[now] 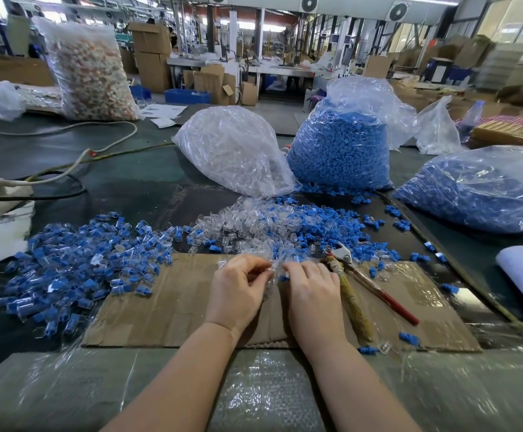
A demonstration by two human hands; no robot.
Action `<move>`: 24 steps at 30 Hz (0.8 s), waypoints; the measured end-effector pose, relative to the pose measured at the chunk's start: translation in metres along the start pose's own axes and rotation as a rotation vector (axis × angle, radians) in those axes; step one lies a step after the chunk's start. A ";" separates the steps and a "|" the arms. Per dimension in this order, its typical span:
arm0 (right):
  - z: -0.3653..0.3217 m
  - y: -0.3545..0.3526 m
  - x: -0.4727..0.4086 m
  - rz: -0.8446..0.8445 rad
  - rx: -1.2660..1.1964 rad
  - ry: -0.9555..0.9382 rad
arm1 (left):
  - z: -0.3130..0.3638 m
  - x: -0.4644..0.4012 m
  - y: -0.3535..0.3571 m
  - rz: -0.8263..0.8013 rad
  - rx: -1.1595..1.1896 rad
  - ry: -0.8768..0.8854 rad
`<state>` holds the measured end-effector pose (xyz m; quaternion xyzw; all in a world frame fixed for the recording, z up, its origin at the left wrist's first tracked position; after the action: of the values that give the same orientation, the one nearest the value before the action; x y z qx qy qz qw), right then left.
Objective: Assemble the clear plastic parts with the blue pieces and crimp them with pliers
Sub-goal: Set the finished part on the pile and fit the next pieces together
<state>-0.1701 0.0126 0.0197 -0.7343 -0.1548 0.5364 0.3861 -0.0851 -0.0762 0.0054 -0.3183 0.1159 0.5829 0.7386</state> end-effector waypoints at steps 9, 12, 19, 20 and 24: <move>0.020 0.018 0.006 -0.117 -0.059 0.161 | 0.002 0.001 0.006 -0.093 -0.020 0.000; 0.021 0.018 0.006 -0.105 -0.075 0.184 | 0.005 0.002 0.007 -0.102 -0.063 0.042; 0.020 0.018 0.006 -0.109 -0.119 0.181 | 0.003 0.001 0.008 -0.097 -0.063 0.047; 0.020 0.018 0.006 -0.107 -0.126 0.180 | 0.002 0.001 0.008 -0.094 -0.053 0.042; 0.023 0.011 0.006 -0.044 -0.214 0.207 | -0.002 0.003 0.010 -0.122 -0.003 -0.007</move>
<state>-0.1905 0.0187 0.0046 -0.8192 -0.1866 0.4294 0.3312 -0.0929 -0.0737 -0.0009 -0.3238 0.0928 0.5381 0.7726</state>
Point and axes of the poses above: each hand's wrist, its own x-axis away from the middle knuckle, its own y-axis out of the palm, z = x × y, the point moved 9 cm from there along -x, towards the middle knuckle, and after that the axes turned 7 degrees about z, right-handed, at the moved point
